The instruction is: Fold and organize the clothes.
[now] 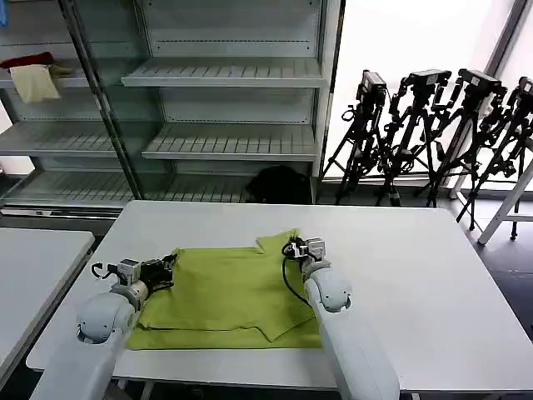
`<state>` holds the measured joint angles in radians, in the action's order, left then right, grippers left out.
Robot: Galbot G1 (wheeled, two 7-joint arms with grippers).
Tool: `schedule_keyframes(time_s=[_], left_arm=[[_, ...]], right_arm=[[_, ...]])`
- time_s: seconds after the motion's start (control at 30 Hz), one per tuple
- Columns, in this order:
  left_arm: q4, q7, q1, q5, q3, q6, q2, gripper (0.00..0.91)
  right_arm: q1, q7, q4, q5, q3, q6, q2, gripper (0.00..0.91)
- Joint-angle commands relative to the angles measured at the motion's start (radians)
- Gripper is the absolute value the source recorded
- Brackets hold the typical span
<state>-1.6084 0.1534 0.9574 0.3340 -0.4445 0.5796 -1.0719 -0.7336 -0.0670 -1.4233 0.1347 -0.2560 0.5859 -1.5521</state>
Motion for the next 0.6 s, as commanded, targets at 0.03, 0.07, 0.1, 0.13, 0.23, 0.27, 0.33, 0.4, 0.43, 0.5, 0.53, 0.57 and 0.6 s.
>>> schedule_keyframes(time_s=[0.03, 0.07, 0.1, 0.13, 0.23, 0.27, 0.33, 0.4, 0.43, 0.5, 0.53, 0.57, 0.6], left_arm=[[-0.009, 0.001, -0.001, 0.009, -0.006, -0.002, 0.001, 0.01], [-0.013, 0.004, -0.001, 0.019, -0.012, -0.002, 0.002, 0.01], [-0.018, 0.004, -0.001, 0.03, -0.016, -0.003, 0.003, 0.01], [-0.022, 0.004, -0.001, 0.038, -0.02, -0.003, 0.004, 0.01], [-0.039, -0.001, 0.0, 0.064, -0.033, -0.004, 0.007, 0.01], [-0.045, -0.001, 0.001, 0.07, -0.036, -0.004, 0.007, 0.0], [-0.066, -0.008, 0.007, 0.088, -0.046, -0.005, 0.01, 0.0], [-0.083, -0.011, 0.013, 0.1, -0.054, -0.005, 0.013, 0.0], [-0.088, -0.011, 0.018, 0.103, -0.057, -0.005, 0.017, 0.01], [-0.111, -0.009, 0.038, 0.111, -0.064, -0.005, 0.026, 0.01], [-0.127, -0.006, 0.047, 0.116, -0.068, -0.005, 0.031, 0.01], [-0.141, -0.003, 0.062, 0.121, -0.074, -0.005, 0.035, 0.01], [-0.164, 0.003, 0.083, 0.126, -0.083, -0.005, 0.039, 0.0]], right_arm=[[0.003, 0.002, -0.011, 0.011, -0.001, 0.0, -0.005, 0.0], [0.0, -0.003, -0.028, 0.024, -0.002, 0.0, -0.004, 0.0], [-0.002, -0.007, -0.039, 0.029, -0.002, -0.001, -0.002, 0.0], [-0.003, -0.01, -0.051, 0.034, -0.002, -0.001, 0.0, 0.0], [-0.004, -0.036, -0.097, 0.073, 0.0, -0.001, 0.009, 0.0], [-0.006, -0.045, -0.109, 0.083, 0.0, -0.001, 0.013, 0.0], [-0.013, -0.058, -0.15, 0.106, 0.001, 0.0, 0.024, 0.0], [-0.024, -0.062, -0.175, 0.108, 0.004, 0.0, 0.034, 0.0], [-0.032, -0.066, -0.19, 0.111, 0.007, 0.0, 0.042, 0.0], [-0.057, -0.072, -0.223, 0.111, 0.013, 0.001, 0.055, 0.0], [-0.072, -0.073, -0.25, 0.111, 0.014, 0.002, 0.065, 0.0], [-0.088, -0.074, -0.269, 0.111, 0.014, 0.002, 0.073, 0.0], [-0.117, -0.075, -0.3, 0.113, 0.016, 0.002, 0.085, 0.0]])
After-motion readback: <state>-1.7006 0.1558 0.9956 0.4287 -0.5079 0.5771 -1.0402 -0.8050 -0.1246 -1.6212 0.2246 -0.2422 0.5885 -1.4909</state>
